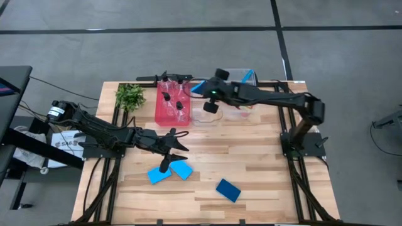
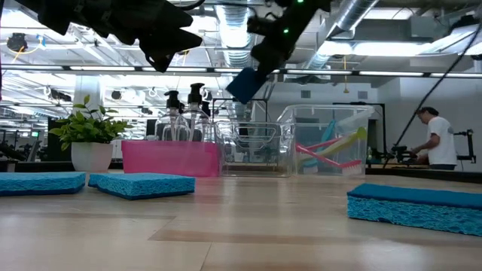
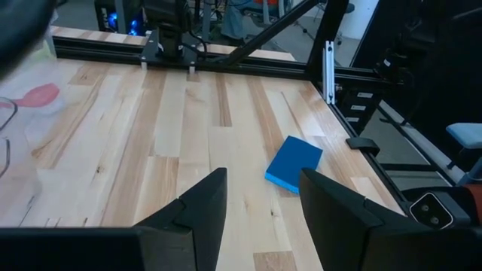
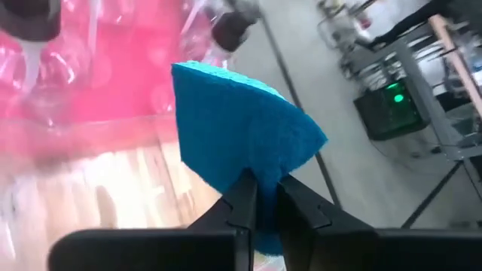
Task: Pick & Place Kitchen Sink Supplies
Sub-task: Put the blue sponge into the left transparent bin
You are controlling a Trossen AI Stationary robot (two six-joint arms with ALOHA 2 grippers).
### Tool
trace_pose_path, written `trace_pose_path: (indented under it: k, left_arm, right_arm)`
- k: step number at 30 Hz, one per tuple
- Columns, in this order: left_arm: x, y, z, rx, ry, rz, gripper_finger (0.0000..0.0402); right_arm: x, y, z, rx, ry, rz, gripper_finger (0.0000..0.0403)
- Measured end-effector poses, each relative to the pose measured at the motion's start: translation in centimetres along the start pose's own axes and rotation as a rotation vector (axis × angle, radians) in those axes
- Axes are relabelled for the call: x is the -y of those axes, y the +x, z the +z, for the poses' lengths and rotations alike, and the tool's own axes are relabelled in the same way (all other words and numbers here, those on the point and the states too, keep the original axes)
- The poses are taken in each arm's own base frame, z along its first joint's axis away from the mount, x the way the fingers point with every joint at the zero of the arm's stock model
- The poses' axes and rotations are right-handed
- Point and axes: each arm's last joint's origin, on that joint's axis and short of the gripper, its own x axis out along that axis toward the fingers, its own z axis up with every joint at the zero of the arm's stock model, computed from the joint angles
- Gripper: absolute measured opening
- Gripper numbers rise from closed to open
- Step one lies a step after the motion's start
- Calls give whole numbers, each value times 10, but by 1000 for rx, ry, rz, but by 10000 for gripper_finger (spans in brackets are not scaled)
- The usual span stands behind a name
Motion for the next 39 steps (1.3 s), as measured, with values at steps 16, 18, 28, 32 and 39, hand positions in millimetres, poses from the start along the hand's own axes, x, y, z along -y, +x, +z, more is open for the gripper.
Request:
trace_pose_path:
  k: [16, 18, 28, 32, 39]
  left_arm:
    - [0, 0, 0, 0, 0, 0, 168]
    - [0, 0, 0, 0, 0, 0, 168]
    - [0, 0, 0, 0, 0, 0, 168]
    - [0, 0, 0, 0, 0, 0, 168]
    - [0, 0, 0, 0, 0, 0, 168]
  right_arm:
    - [-35, 44, 19, -197, -291, 122, 31]
    - [-38, 48, 17, -217, -313, 112, 35]
    - [-39, 50, 13, -261, -343, 90, 57]
    - [-40, 49, 11, -279, -355, 104, 77]
    - [-39, 49, 10, -286, -349, 92, 144]
